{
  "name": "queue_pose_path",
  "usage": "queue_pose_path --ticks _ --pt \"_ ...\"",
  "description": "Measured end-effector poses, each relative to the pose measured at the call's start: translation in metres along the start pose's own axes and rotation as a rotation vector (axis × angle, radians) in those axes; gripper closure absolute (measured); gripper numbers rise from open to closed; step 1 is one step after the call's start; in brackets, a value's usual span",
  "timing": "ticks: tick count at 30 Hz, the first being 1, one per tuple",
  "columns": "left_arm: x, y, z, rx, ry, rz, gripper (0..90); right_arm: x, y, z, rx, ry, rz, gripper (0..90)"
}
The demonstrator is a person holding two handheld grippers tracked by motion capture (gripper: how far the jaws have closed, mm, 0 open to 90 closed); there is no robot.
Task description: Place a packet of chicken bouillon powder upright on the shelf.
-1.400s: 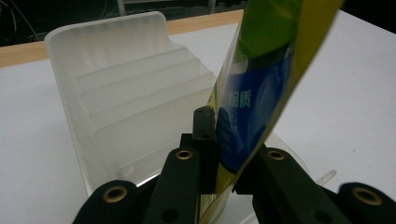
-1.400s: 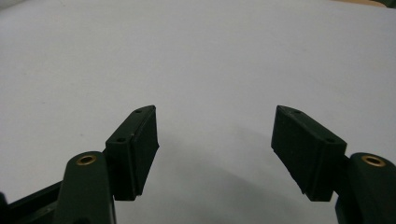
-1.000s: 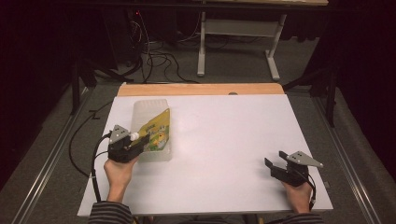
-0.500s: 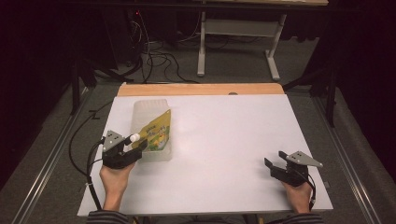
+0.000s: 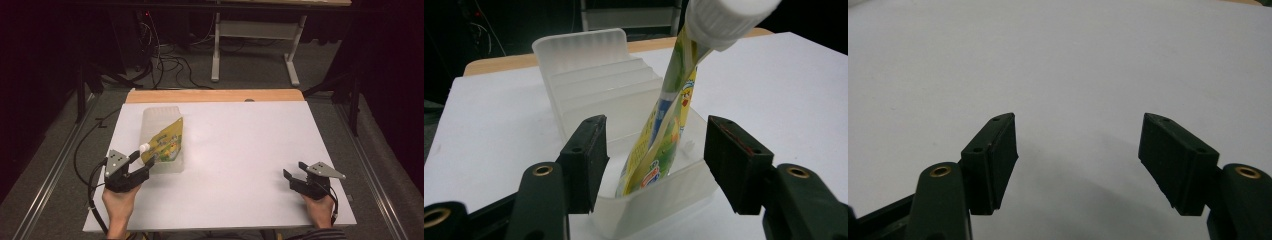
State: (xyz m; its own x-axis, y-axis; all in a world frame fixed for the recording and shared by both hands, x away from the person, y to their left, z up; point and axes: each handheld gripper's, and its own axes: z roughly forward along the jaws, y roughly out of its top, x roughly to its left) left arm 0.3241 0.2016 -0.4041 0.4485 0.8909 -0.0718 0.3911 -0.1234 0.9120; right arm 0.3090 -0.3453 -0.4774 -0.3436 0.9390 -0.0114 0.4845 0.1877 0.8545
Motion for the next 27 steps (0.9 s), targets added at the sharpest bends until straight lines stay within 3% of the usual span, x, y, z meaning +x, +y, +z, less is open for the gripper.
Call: queue_pose_path --ticks 10,27 --pt "-0.006 -0.013 -0.01 -0.025 0.015 -0.003 43.1 0.0 0.0 0.0 -0.002 0.002 0.003 32.2" --pt "-0.031 -0.042 -0.013 -0.051 -0.027 0.006 44.1 0.0 0.0 0.0 0.001 0.0 -0.003 32.2"
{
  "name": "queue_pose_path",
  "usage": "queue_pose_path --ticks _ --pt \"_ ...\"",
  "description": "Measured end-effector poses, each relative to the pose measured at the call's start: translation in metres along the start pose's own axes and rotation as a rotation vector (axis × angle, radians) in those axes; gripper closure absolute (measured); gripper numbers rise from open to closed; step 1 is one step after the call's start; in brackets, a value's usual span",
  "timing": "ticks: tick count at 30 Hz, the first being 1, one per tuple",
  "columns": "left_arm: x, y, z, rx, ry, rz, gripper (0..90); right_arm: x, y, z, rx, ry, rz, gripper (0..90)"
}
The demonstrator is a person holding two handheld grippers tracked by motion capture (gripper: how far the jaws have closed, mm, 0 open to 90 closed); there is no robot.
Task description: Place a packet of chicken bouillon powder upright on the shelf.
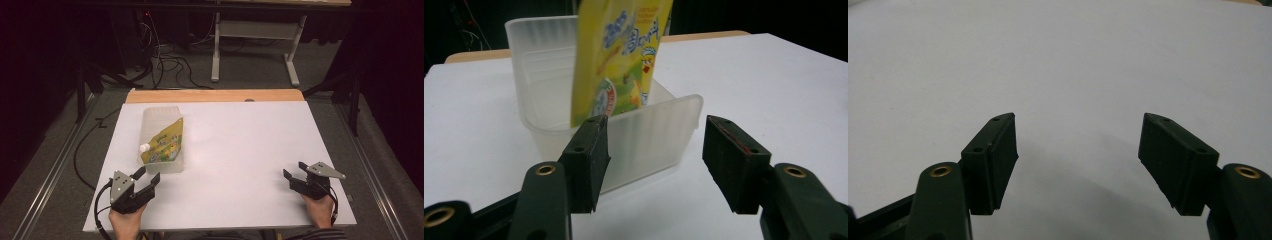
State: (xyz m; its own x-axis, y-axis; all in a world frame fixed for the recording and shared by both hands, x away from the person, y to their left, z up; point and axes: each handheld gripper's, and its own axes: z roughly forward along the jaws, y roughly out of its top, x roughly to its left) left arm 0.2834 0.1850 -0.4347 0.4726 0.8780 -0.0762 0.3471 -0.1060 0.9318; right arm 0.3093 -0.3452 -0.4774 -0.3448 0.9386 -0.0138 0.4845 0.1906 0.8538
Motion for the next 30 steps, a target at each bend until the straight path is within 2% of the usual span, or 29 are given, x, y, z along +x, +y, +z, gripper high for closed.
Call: queue_pose_path --ticks 4,10,18,30 --pt "-0.009 -0.004 0.003 0.004 -0.021 0.013 44.1 0.0 0.0 0.0 0.003 -0.001 -0.002 32.2" --pt "-0.02 -0.004 0.011 0.021 -0.054 0.055 44.0 0.0 0.0 0.0 0.003 -0.002 0.002 32.2" --pt "-0.034 -0.003 0.024 0.045 -0.115 0.09 44.0 0.0 0.0 0.0 0.0 0.0 0.0 32.2" --pt "-0.056 0.006 0.055 0.074 -0.213 0.119 43.9 0.0 0.0 0.0 0.0 -0.001 0.001 32.2"
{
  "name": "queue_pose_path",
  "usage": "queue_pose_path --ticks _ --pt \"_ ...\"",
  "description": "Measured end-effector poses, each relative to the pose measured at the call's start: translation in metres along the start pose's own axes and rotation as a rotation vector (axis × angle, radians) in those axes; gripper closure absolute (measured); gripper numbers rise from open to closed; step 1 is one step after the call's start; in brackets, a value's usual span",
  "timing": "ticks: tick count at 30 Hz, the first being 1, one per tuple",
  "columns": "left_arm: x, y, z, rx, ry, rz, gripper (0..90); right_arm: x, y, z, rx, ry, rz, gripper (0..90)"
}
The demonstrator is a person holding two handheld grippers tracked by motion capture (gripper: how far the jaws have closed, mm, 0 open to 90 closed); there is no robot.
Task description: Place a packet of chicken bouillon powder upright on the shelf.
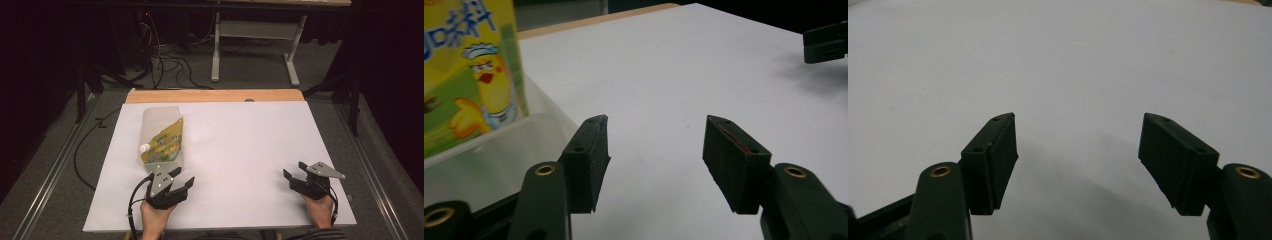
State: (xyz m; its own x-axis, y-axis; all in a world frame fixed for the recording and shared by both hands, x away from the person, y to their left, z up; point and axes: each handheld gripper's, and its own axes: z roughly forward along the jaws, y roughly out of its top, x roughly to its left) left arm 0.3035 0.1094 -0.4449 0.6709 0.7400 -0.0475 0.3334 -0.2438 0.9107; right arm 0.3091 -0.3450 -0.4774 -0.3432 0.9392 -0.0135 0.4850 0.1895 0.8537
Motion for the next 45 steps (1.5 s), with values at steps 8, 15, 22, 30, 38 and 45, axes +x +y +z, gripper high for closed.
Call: queue_pose_path --ticks 8,15,22,30,38,45 --pt "-0.002 0.007 0.017 0.013 -0.074 -0.032 44.1 0.0 0.0 0.0 0.002 0.0 0.0 32.2" --pt "-0.005 0.012 0.034 0.033 -0.089 -0.015 44.0 0.0 0.0 0.0 0.004 0.001 0.002 32.2" --pt "-0.006 0.017 0.052 0.034 -0.13 -0.05 44.1 -0.001 0.0 -0.001 -0.008 -0.004 0.02 32.1" --pt "-0.01 0.017 0.069 0.07 -0.122 -0.028 44.1 -0.001 0.0 -0.001 -0.008 -0.003 0.022 32.1" --pt "-0.014 0.016 0.081 0.091 -0.123 -0.014 44.0 -0.001 0.0 -0.001 -0.009 -0.001 0.008 32.2" --pt "-0.013 0.014 0.087 0.096 -0.091 -0.011 44.0 -0.001 0.0 -0.001 -0.011 -0.001 0.009 32.1"
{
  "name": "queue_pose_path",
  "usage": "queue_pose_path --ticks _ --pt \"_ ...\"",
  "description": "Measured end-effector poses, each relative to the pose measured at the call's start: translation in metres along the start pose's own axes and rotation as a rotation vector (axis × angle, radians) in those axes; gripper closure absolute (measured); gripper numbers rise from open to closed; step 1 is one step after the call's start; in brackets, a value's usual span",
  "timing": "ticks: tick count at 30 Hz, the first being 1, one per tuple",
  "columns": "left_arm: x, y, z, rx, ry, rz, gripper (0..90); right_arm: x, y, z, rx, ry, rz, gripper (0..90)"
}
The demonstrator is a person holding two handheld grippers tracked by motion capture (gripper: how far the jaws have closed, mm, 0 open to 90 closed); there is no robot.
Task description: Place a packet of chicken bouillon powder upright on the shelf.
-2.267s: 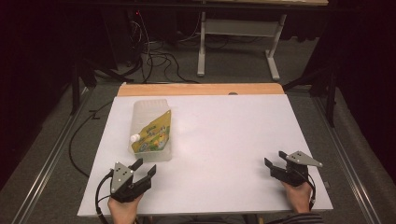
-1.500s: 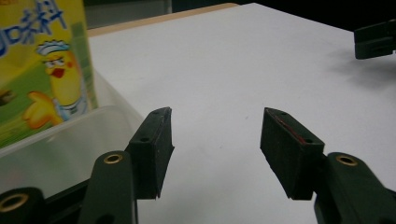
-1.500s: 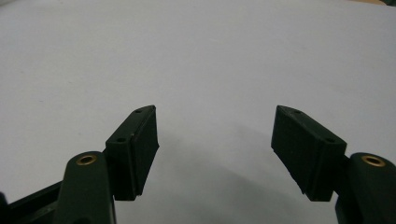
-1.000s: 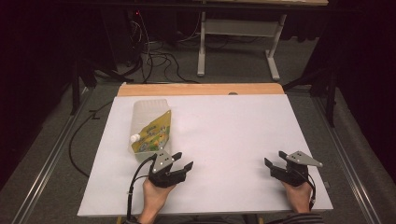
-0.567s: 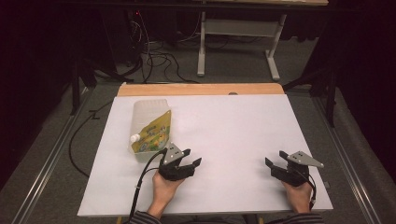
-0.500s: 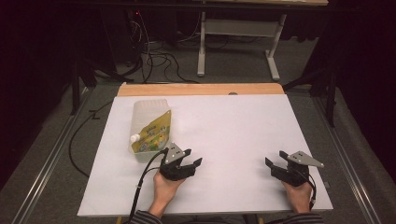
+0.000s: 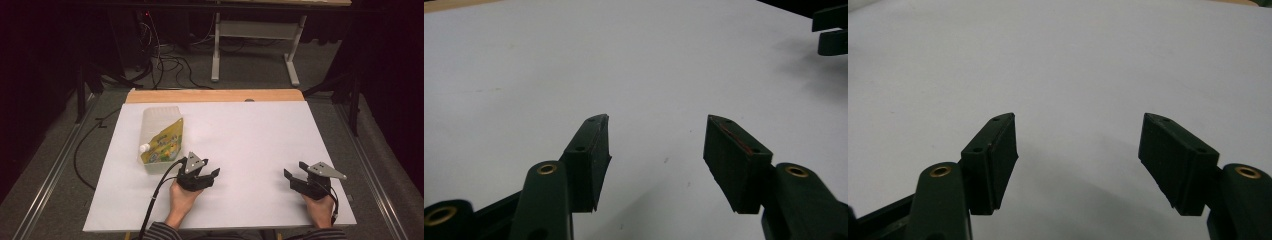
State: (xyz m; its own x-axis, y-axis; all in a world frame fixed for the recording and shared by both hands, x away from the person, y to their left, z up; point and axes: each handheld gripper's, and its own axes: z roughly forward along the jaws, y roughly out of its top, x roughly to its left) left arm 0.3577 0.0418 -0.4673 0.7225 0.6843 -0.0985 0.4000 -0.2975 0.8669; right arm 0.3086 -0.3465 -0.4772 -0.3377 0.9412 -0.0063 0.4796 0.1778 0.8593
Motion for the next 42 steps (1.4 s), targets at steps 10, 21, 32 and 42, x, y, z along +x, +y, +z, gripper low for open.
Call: queue_pose_path --ticks 10,21,32,42 --pt "0.002 -0.002 0.006 0.002 0.029 0.0 44.1 0.0 0.0 0.0 -0.004 0.001 -0.003 32.1" --pt "0.006 -0.002 0.007 0.013 0.062 0.002 44.1 0.0 0.0 0.0 -0.004 0.0 -0.005 32.1" --pt "0.006 -0.005 0.011 0.03 0.072 0.005 44.1 0.0 0.0 -0.001 -0.004 0.004 0.002 32.1" --pt "0.006 -0.007 0.016 0.038 0.079 0.001 43.7 0.0 0.0 -0.001 -0.004 0.003 -0.001 32.1"
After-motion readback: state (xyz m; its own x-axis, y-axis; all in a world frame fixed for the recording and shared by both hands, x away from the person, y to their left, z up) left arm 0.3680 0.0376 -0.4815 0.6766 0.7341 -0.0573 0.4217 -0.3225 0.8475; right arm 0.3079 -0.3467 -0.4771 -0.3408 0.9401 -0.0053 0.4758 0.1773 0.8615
